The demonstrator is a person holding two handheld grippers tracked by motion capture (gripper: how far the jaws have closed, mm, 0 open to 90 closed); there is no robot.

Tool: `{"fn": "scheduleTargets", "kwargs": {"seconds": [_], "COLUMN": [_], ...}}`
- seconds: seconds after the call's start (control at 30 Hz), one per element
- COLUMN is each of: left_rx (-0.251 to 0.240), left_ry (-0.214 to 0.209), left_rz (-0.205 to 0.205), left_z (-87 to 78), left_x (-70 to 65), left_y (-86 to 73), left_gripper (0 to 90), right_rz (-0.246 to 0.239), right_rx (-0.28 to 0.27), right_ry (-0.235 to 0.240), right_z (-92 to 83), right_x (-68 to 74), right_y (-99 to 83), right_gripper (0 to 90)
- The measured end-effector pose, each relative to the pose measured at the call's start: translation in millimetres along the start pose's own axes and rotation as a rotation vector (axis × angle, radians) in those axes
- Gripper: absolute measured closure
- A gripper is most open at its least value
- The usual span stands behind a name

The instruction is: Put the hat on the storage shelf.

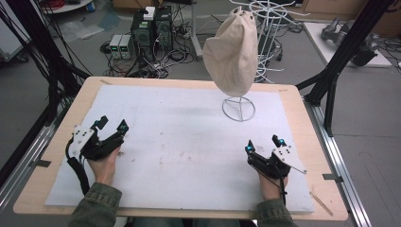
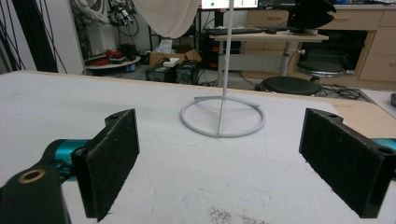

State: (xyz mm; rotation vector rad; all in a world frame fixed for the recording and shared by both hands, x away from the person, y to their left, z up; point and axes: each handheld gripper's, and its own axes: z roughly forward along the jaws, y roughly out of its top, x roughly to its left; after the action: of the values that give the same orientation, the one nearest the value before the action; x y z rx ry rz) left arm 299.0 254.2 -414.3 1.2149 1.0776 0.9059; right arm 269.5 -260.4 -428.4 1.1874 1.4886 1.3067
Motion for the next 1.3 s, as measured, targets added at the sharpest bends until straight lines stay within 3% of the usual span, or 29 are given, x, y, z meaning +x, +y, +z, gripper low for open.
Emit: {"fn": "scheduleTargets", "kwargs": {"seconds": [0.43, 0.63, 0.93, 1.3], "left_rx": [-0.016, 0.003, 0.011, -0.022], "left_ry": [0.066, 0.109, 0.173, 0.181], "left_rz": [0.013, 0.040, 0.007, -0.029], "left_z": [-23.8, -35.5, -56.3, -72.1], "left_x": [21.3, 33.1, 54.7, 57.5], "left_y": [1.8, -2.5, -11.8, -11.2], "left_gripper": [25.7, 25.7, 25.7, 25.7], "right_rz": [0.005, 0.001, 0.007, 0.014], "right_rx": [0.012, 0.013, 0.020, 0.020], "right_ry": [0.002, 0.000, 0.002, 0.001], "right_z": [2.1, 1.9, 2.2, 1.9], "right_x": [1.7, 1.9, 2.8, 2.2], "right_y": [-0.9, -1.0, -1.3, -1.2], "right_gripper": [11.3, 11.3, 11.3, 11.3]}}
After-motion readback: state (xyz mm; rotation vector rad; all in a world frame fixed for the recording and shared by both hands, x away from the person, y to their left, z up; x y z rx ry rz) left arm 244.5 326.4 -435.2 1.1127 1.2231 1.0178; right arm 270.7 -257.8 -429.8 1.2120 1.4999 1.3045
